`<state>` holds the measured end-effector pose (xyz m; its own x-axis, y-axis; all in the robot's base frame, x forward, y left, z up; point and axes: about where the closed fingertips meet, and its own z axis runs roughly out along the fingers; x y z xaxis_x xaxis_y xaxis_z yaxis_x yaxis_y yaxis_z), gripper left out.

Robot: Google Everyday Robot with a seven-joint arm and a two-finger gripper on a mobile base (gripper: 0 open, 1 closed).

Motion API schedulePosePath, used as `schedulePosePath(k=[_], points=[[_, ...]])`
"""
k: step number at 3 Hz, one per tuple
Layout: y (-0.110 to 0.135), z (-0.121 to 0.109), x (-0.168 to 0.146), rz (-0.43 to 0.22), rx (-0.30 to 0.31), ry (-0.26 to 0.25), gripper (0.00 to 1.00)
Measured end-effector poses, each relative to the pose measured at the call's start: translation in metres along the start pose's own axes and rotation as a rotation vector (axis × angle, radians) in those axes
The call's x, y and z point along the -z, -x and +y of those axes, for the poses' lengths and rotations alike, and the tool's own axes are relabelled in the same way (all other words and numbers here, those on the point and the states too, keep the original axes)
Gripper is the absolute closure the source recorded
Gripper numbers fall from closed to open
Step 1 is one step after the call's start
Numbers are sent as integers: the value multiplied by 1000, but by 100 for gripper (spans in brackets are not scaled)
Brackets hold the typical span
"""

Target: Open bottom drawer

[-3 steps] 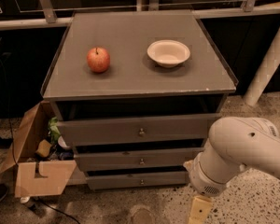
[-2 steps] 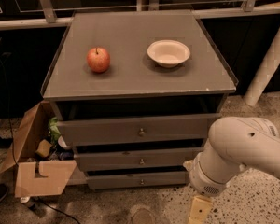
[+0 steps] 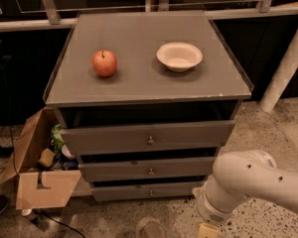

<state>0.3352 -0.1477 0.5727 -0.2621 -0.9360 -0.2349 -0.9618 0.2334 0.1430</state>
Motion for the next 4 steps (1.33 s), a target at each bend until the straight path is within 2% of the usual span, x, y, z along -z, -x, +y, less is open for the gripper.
schedulePosePath(k=[1, 2, 3, 4], points=[[2, -22, -49, -40, -4, -9, 0], [2, -21, -52, -43, -5, -6, 0], [7, -19, -74, -74, -9, 20, 0], [14, -34, -111, -88, -12, 24, 0]])
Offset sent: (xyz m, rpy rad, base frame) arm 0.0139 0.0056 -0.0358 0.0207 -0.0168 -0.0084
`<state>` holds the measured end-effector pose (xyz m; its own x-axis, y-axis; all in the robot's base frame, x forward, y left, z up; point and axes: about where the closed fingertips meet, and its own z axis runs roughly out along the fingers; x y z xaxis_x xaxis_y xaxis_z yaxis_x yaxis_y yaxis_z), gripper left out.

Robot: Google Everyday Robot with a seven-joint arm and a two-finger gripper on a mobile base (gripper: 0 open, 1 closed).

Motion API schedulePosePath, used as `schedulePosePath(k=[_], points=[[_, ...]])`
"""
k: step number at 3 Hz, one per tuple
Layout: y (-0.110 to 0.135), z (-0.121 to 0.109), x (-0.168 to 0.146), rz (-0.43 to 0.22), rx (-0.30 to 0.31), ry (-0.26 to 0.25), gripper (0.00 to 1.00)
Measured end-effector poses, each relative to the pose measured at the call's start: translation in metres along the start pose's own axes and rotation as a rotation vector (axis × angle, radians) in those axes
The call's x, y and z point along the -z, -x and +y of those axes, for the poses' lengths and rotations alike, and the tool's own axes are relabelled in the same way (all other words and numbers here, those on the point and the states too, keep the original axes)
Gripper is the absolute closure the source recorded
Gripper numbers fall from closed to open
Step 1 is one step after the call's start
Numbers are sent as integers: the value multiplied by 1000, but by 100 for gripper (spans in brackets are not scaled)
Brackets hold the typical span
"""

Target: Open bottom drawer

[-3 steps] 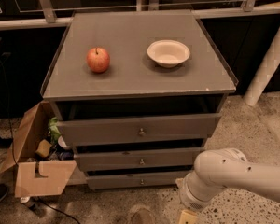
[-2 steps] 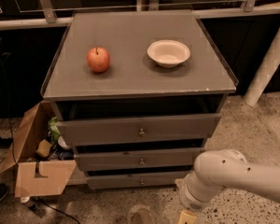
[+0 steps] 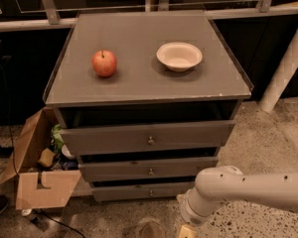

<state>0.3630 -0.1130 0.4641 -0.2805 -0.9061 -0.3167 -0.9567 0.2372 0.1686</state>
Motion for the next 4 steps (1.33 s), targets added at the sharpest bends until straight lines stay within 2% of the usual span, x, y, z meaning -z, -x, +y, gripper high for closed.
schedulePosePath(k=[1, 2, 3, 4], points=[[5, -19, -34, 0, 1, 8, 0], [6, -33, -61, 5, -19, 39, 0], [6, -33, -66, 5, -22, 46, 0], [4, -28, -77, -3, -55, 14, 0]])
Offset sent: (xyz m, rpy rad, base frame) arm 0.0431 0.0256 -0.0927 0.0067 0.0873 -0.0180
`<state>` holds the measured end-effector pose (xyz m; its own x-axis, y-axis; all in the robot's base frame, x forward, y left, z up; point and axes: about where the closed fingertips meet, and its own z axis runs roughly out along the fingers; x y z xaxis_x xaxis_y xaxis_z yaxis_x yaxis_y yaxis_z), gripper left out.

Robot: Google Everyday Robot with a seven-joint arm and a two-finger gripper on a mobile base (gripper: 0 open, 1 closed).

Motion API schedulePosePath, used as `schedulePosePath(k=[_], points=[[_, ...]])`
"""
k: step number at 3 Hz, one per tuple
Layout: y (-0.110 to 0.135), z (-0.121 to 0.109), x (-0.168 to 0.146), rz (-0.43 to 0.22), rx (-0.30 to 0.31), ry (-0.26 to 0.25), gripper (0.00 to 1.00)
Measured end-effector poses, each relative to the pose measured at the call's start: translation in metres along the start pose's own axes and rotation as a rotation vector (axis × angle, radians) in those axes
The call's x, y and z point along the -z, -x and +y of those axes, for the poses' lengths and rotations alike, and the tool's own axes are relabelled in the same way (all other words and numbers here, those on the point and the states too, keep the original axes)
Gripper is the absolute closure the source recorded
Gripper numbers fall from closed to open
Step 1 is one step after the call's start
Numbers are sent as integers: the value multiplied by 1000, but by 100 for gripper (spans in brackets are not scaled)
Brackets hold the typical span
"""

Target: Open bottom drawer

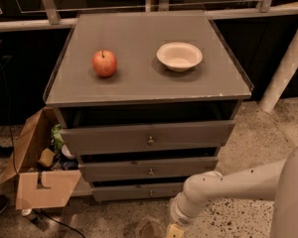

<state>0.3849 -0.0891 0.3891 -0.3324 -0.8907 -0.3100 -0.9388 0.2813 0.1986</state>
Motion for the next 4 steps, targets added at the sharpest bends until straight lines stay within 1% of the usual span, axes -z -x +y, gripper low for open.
schedulePosePath(k=[1, 2, 3, 4], points=[[-6, -12, -28, 3, -84, -73, 0], [-9, -23, -40, 3, -132, -102, 0], [-8, -25, -40, -1, -136, -108, 0], [-5, -24, -49, -18, -145, -89, 0]])
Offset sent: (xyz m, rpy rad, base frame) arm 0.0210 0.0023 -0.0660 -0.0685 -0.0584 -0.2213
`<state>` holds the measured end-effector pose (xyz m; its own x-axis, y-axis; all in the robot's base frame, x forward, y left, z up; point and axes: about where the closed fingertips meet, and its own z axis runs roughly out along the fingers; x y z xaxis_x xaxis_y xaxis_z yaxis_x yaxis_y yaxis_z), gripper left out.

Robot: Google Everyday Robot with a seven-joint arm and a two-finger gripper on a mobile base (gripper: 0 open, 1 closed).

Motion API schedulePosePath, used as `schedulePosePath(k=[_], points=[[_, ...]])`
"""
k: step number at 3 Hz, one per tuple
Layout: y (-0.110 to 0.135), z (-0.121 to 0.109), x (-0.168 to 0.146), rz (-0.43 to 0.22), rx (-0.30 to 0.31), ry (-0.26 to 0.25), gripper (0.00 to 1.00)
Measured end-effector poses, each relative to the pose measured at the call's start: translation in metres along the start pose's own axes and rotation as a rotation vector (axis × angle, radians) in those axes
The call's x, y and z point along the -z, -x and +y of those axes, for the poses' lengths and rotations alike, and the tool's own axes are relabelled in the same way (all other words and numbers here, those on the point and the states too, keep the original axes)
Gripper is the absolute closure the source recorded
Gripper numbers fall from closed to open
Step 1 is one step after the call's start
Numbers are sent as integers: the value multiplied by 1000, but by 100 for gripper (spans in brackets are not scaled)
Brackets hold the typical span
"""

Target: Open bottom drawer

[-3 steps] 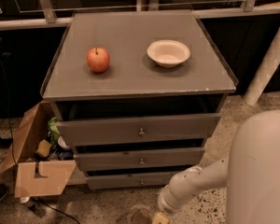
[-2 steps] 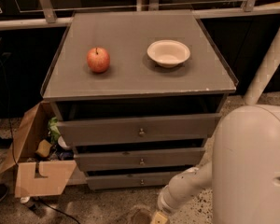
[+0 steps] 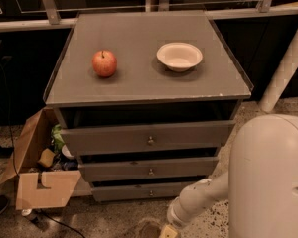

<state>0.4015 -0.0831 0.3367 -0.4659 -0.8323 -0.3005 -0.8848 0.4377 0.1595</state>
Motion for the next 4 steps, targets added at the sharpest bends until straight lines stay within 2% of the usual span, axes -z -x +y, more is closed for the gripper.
schedulePosePath(k=[1, 3, 4], points=[[11, -7, -20, -41, 0, 32, 0], [27, -51, -41, -123, -28, 36, 0], [32, -58, -41, -140, -25, 24, 0]])
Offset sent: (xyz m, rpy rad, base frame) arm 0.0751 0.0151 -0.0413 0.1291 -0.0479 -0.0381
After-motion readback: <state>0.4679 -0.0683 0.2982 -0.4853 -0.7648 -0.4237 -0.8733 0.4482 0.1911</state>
